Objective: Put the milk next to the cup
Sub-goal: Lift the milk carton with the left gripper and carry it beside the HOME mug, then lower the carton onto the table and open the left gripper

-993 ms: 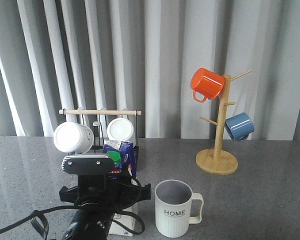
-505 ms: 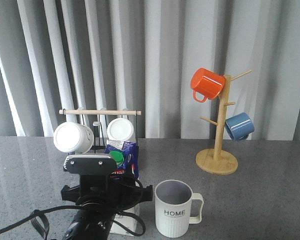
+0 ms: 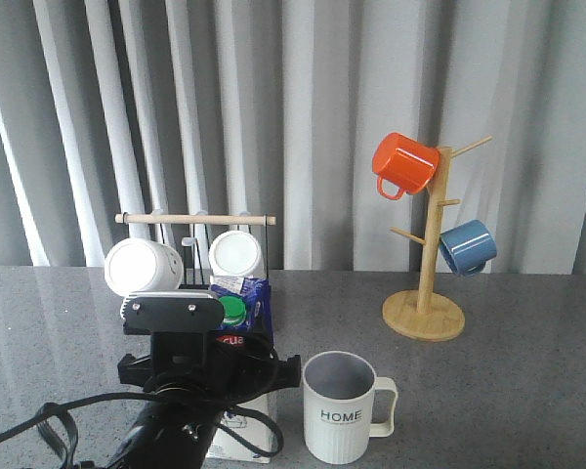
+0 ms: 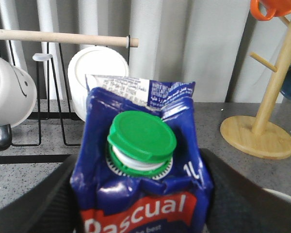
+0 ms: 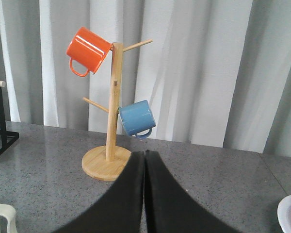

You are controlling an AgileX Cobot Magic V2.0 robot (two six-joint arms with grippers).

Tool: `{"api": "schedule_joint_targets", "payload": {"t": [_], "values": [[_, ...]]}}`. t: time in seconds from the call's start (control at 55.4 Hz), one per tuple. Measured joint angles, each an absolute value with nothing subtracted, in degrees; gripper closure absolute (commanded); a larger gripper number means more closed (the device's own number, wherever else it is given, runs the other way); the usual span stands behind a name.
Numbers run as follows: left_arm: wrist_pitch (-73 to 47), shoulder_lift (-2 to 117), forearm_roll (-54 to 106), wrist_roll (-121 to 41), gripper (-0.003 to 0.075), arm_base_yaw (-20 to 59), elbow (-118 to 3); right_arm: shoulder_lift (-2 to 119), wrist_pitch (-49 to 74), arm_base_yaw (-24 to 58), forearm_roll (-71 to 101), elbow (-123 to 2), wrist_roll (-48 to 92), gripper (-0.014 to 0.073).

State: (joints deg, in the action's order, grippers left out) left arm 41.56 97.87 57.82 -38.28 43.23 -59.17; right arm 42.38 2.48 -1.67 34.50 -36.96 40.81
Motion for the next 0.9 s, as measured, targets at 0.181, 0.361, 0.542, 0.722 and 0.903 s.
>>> {"api": "schedule_joint_targets", "payload": {"t": [0.181,0.361,0.542,0.722,0.903], "values": [[37.84,96.15,57.82,-39.53,0.0248,43.23,-59.17,42.38,2.48,-1.67,34.50,-36.96,40.81,0.0596],[35.76,93.62,57.88,-39.88,0.0248,43.23,-59.17,42.38,2.48,-1.67,34.50,-36.96,40.81,0.0596],[35.71,91.67,57.88,-43.22,0.0248,43.23,-59.17,42.38,2.48,-1.67,34.50,-36.96,40.81,0.0596],[35.81,89.36,57.88,-45.00,0.0248,43.23,-59.11,42.38,2.48,-1.67,34.50,-36.96,40.81,0.0596],[36.45,84.86,57.88,-45.44,0.0249,43.23,-59.08,42.38,2.48,-1.67,34.50,-36.96,40.81,0.0596]]}}
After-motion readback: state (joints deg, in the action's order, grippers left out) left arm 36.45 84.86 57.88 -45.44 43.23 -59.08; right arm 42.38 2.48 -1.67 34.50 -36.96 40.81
